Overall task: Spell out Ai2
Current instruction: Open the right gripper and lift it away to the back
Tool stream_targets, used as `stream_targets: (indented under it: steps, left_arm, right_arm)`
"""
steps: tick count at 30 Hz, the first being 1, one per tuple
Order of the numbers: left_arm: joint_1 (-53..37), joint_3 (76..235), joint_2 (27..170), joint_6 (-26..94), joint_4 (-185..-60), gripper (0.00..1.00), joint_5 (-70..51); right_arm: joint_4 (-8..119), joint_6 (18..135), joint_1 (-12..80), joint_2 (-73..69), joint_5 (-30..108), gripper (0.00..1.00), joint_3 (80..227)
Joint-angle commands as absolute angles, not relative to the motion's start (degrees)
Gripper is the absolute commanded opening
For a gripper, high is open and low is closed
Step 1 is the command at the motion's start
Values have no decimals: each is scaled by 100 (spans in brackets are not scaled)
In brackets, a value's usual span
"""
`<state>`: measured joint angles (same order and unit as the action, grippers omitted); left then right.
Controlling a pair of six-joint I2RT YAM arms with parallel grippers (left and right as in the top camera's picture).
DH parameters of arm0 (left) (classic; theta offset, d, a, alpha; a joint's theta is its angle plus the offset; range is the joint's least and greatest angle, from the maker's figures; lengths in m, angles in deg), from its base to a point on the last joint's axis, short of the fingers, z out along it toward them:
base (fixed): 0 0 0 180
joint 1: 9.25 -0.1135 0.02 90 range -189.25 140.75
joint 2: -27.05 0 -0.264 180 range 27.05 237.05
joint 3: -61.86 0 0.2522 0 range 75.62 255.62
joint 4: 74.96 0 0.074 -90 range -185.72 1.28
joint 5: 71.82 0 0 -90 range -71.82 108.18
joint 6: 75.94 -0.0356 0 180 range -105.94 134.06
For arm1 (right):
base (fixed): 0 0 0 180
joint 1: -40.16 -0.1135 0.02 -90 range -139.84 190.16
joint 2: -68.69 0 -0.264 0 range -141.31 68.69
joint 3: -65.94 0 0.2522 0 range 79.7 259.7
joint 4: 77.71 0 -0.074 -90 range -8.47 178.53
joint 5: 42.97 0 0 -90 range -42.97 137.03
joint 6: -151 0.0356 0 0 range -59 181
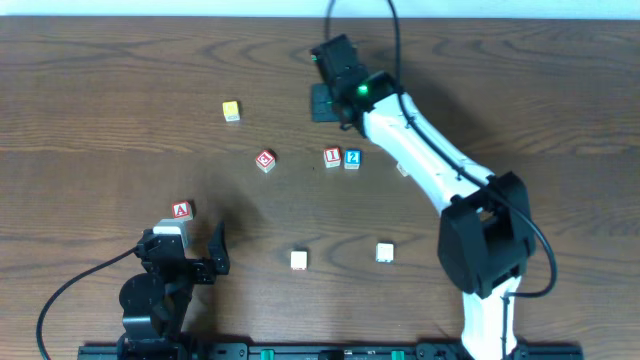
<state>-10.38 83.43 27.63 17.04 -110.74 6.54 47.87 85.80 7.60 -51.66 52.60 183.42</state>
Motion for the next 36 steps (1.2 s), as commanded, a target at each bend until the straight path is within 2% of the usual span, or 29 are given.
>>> stream_targets:
  steps: [1,12,26,29,33,36]
  left_arm:
    - [-1068,8219,2730,1726,-11080,95,671]
    - [-1068,8219,2730,1724,-11078,95,671]
    - [-1068,8219,2730,1731,-11030,96,671]
    - [-1068,8219,2730,2052,-11080,95,687]
    - [-1068,8214,2730,2050,-10431,95,667]
    - [-1075,8221,2730,2321,-10143,95,732]
  right_arm:
    - [4601,8235,332,-5057,4951,1,18620]
    - [3327,7680,-9,-5026,4849,1,19282]
    - [3301,7076,813,-4967,4735,1,19295]
    - [3327,6668,968,-4917,4182,1,19295]
    - [3327,6206,1234,-4747,3148,1,19295]
    - [3327,6106,1486,-4591,2877,1,19295]
